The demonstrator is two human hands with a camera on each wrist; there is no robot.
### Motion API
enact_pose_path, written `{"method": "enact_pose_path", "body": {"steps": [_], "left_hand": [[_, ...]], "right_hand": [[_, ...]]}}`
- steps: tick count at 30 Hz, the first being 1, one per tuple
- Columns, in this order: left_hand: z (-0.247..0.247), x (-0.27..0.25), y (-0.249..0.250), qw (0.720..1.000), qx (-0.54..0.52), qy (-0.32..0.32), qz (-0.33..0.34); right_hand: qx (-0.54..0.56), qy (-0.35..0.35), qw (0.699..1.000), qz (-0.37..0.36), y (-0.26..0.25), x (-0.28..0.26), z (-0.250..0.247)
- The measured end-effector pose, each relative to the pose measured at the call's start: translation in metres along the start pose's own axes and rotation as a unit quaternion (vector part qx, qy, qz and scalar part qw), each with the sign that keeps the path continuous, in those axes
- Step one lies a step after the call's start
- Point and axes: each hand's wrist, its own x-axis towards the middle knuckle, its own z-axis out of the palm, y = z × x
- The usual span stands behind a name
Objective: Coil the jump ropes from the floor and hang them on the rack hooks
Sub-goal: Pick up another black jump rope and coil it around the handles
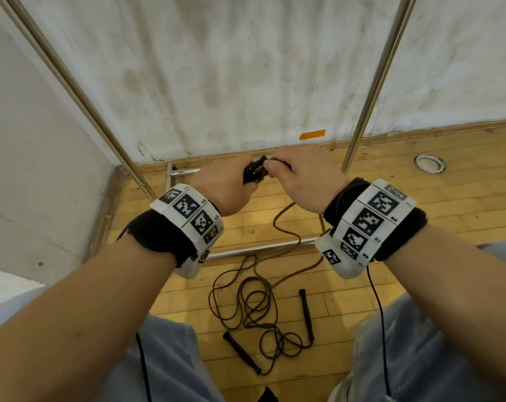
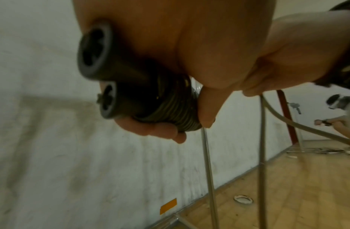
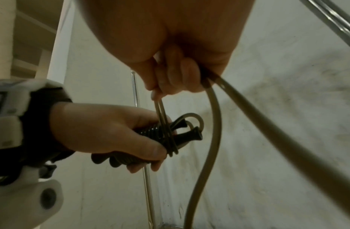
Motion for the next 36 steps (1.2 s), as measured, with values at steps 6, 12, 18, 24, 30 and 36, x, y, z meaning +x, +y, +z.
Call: {"method": "enact_pose_path", "body": {"steps": [6, 12, 18, 24, 30, 36], "left_hand": [[0.01, -0.009, 0.016, 0.997, 0.004, 0.006, 0.074], [0.004, -0.013, 0.023, 0.997, -0.025, 0.014, 0.077], [-0.003, -0.02, 0.02, 0.988, -0.067, 0.04, 0.131], [-0.018, -0.029, 0.025, 0.971, -0.185, 0.057, 0.138], [-0.028, -0.026, 0.026, 0.948, -0.286, 0.129, 0.053], [-0.028, -0.018, 0.016, 0.955, -0.248, 0.157, 0.042]], "right_hand": [[0.024, 0.051, 0.998, 0.04, 0.006, 0.001, -0.002], [0.069, 0.067, 0.993, 0.075, 0.009, 0.007, -0.007], [0.219, 0.014, 0.963, 0.156, 0.02, 0.012, -0.014], [0.469, -0.042, 0.867, 0.166, 0.022, 0.011, -0.01], [0.529, 0.016, 0.827, 0.191, 0.003, 0.01, 0.011], [0.2, 0.088, 0.97, 0.106, -0.007, 0.003, 0.02]]}}
